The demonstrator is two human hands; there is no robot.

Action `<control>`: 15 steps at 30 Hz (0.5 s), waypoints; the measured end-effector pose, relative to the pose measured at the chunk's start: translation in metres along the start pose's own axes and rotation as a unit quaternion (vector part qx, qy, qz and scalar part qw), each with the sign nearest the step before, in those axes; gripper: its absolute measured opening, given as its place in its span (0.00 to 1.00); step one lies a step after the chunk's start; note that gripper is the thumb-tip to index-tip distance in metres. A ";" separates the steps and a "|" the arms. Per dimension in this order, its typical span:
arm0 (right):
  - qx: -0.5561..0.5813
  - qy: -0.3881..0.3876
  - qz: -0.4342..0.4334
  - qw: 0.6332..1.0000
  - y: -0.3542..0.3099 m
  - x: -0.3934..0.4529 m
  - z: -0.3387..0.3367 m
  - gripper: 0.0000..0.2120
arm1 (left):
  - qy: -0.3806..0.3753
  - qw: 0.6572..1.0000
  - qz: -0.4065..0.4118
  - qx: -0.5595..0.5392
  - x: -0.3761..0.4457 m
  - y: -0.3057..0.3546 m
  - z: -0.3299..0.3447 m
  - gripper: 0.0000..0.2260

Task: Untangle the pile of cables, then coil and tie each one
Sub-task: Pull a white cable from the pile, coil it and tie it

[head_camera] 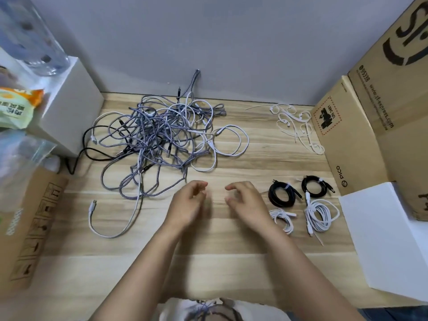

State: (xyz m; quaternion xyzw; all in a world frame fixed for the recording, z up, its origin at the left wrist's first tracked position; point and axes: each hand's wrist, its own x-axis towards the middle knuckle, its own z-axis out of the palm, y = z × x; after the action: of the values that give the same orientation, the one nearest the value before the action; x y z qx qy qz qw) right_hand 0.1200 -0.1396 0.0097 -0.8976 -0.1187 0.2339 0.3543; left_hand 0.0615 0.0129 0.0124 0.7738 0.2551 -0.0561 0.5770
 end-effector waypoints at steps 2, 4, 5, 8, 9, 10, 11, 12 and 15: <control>0.123 -0.018 0.063 0.990 -0.016 0.021 0.014 0.17 | 0.016 0.977 0.060 0.204 0.008 -0.016 -0.012 0.16; 0.273 -0.023 0.144 0.951 -0.030 0.041 0.025 0.24 | -0.026 0.944 0.048 0.324 0.013 -0.027 -0.019 0.21; 0.334 -0.019 0.171 0.927 -0.037 0.050 0.030 0.27 | -0.054 0.933 0.031 0.355 0.016 -0.031 -0.022 0.23; 0.466 0.000 0.215 0.858 -0.046 0.069 0.036 0.32 | -0.113 0.916 0.000 0.385 0.022 -0.040 -0.021 0.26; 0.490 0.004 0.224 0.842 -0.046 0.073 0.036 0.31 | -0.121 0.913 -0.004 0.390 0.023 -0.042 -0.019 0.27; 0.509 0.006 0.231 0.829 -0.046 0.077 0.036 0.28 | -0.126 0.910 -0.008 0.394 0.024 -0.045 -0.019 0.28; 0.525 0.008 0.232 0.819 -0.046 0.079 0.036 0.23 | -0.126 0.909 -0.009 0.397 0.026 -0.049 -0.018 0.29; 0.535 0.012 0.227 0.814 -0.048 0.079 0.034 0.17 | -0.123 0.908 -0.009 0.399 0.027 -0.051 -0.018 0.29; 0.527 0.053 0.200 0.825 -0.055 0.073 0.027 0.09 | -0.123 0.912 -0.008 0.392 0.033 -0.057 -0.017 0.31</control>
State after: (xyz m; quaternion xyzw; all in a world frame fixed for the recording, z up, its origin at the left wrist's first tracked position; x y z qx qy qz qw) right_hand 0.1665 -0.0571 0.0058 -0.5895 0.2234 0.2791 0.7243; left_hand 0.0602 0.0504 -0.0435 0.9227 0.1459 -0.2512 0.2534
